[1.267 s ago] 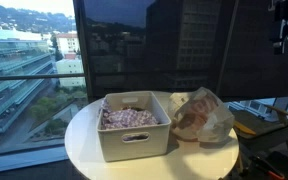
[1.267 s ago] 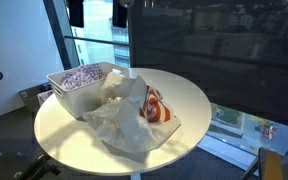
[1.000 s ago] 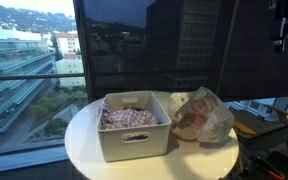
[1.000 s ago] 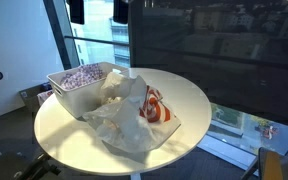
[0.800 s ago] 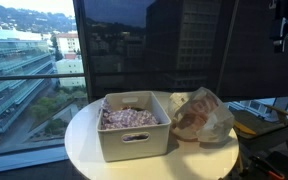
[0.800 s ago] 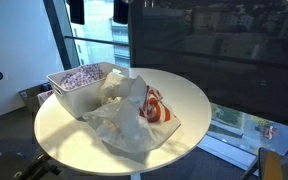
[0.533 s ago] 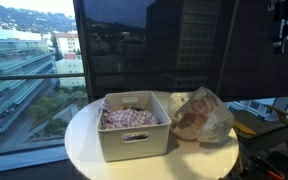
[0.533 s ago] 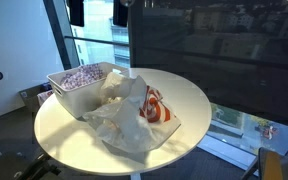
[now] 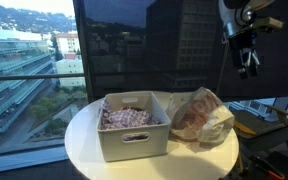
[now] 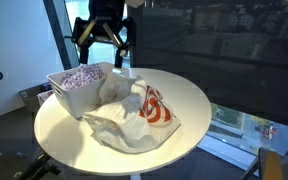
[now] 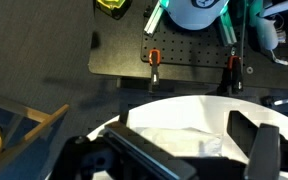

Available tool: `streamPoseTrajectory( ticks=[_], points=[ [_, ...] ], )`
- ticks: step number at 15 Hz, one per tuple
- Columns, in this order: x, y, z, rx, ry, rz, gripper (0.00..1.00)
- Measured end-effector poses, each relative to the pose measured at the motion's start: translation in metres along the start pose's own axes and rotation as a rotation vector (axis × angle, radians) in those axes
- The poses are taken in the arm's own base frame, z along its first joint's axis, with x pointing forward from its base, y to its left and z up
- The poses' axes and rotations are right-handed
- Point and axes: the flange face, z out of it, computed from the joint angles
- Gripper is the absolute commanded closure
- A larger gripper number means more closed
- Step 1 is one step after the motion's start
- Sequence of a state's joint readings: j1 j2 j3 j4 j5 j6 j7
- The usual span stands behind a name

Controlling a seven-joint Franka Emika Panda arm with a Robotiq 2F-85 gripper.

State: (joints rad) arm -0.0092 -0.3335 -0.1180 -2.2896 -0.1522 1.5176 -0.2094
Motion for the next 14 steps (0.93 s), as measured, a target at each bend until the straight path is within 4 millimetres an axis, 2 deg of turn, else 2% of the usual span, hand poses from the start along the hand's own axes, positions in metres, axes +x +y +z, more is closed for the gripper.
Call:
streamPoseTrajectory(
  ticks=[3,6,10,14],
  points=[
    [0.057,-0.05,0.016,-0.035,-0.056,-0.112,0.0],
    [0.101,-0.105,0.026,-0.088,-0.097,-0.228,0.0],
    [0.148,-0.16,0.042,-0.169,-0.145,-0.344,0.0],
    [0.179,-0.218,0.058,-0.193,-0.122,-0.475,0.0]
  ],
)
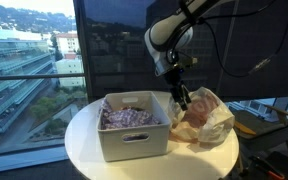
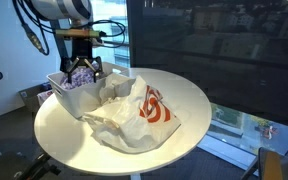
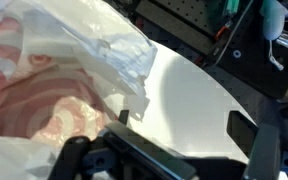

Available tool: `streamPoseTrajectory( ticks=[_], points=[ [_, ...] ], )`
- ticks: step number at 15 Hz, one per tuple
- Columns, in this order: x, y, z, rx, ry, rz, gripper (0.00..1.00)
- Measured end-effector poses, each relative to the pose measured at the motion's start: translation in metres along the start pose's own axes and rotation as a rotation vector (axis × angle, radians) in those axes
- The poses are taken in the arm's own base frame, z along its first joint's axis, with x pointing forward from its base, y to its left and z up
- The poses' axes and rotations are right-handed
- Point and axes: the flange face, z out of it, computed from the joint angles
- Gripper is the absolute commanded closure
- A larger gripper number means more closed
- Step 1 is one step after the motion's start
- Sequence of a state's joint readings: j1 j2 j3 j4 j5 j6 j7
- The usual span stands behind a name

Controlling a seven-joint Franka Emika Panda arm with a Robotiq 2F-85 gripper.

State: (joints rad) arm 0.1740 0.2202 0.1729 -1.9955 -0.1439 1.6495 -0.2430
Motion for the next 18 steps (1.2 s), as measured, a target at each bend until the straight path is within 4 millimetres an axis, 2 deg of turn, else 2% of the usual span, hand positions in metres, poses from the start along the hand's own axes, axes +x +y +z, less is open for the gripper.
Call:
streamPoseTrajectory(
  ticks=[5,8,12,14,18],
  points=[
    [0.06,-0.072,0.001,-0.097,0.079,-0.181,0.0],
    [0.096,-0.098,-0.005,-0.191,0.118,-0.264,0.0],
    [0.14,-0.115,-0.03,-0.306,0.197,-0.333,0.0],
    [0.155,-0.121,-0.043,-0.319,0.233,-0.359,0.0],
    [0.176,-0.114,-0.056,-0.308,0.293,-0.413,0.0]
  ],
)
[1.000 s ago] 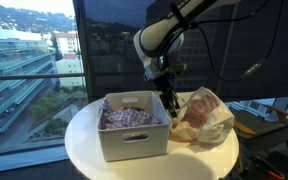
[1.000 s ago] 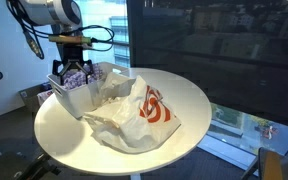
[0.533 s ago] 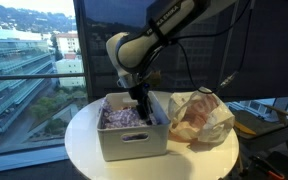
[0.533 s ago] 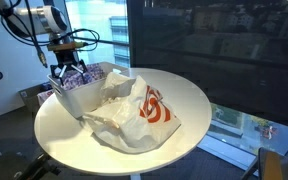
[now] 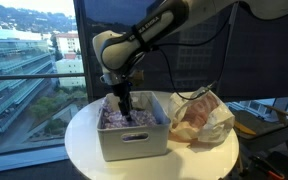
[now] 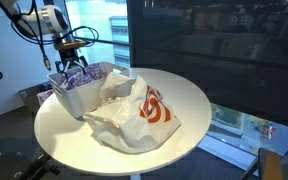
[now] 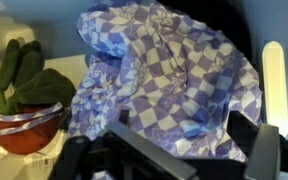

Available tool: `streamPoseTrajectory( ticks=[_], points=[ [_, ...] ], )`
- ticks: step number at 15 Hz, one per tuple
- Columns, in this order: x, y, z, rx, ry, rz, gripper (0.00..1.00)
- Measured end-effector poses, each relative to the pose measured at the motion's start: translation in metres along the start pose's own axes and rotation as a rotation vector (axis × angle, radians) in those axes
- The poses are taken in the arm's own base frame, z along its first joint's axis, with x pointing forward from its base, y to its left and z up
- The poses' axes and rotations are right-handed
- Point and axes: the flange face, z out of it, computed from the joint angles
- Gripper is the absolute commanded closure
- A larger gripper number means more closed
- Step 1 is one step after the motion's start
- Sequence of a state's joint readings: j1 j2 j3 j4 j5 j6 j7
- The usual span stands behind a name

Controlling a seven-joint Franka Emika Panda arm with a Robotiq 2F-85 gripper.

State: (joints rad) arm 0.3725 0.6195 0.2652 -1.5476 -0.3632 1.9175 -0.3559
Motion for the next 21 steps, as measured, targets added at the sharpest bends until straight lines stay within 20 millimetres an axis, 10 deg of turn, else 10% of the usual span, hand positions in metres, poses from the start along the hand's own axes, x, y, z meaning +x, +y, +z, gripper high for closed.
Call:
streamPoseTrajectory(
  ticks=[9,10,21],
  points=[
    [-0.017,0.044,0.044,0.135,0.149,-0.058,0.0],
    [-0.022,0.046,0.052,0.148,0.148,-0.06,0.25],
    [-0.045,0.031,0.1,0.258,0.101,-0.064,0.99]
  ],
)
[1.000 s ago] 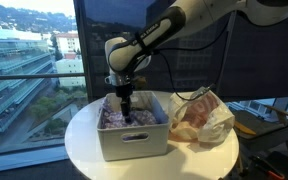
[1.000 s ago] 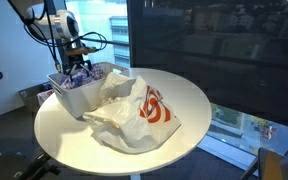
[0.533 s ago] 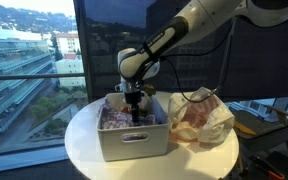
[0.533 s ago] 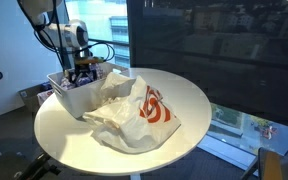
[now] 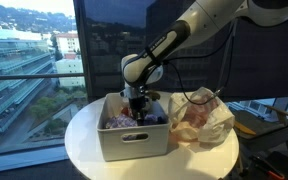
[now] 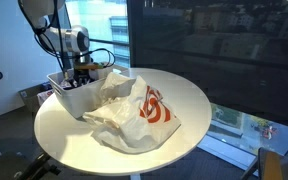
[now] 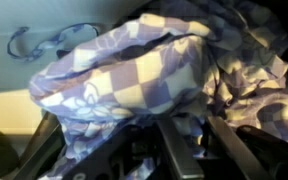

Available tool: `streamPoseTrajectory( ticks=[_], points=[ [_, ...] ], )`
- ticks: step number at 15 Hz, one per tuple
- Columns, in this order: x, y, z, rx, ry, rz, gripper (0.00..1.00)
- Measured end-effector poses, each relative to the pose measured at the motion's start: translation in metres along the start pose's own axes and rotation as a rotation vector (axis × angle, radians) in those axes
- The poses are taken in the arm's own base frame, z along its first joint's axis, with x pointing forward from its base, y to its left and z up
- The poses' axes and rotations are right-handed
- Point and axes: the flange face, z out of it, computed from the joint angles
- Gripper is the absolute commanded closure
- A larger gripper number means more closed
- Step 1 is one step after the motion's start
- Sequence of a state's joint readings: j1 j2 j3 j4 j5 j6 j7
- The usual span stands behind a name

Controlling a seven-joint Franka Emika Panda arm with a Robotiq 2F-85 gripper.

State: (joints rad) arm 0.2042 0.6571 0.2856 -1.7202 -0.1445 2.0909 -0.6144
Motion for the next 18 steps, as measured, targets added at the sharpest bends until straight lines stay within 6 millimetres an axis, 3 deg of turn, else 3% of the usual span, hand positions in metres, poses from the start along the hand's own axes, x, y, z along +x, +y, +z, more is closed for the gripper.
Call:
streamPoseTrajectory(
  ticks=[3,8,13,18],
  points=[
    [0.002,-0.01,-0.018,-0.011,0.02,-0.005,0.98],
    [-0.002,-0.034,-0.076,-0.08,0.062,0.004,0.98],
    [-0.015,-0.07,-0.152,-0.187,0.127,0.016,0.98],
    [-0.037,-0.119,-0.242,-0.331,0.245,0.062,0.98]
  ],
)
